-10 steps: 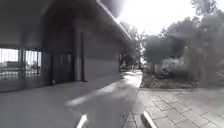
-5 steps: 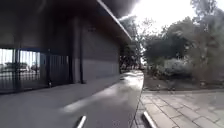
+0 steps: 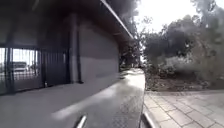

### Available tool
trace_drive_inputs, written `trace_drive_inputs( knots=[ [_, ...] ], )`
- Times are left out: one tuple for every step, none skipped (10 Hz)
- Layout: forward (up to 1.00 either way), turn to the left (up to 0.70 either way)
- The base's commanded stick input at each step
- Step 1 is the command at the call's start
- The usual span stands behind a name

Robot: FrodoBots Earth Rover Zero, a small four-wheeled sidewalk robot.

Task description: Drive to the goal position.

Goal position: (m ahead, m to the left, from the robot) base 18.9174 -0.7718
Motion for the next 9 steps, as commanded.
trace_drive_inputs(
  knots=[
    [0.49, 0.0],
    [0.49, -0.21],
    [0.49, -0.43],
    [0.49, -0.24],
    [0.49, -0.11],
    [0.49, -0.07],
    [0.49, -0.26],
    [0.49, -0.45],
    [0.49, -0.33]
  ],
)
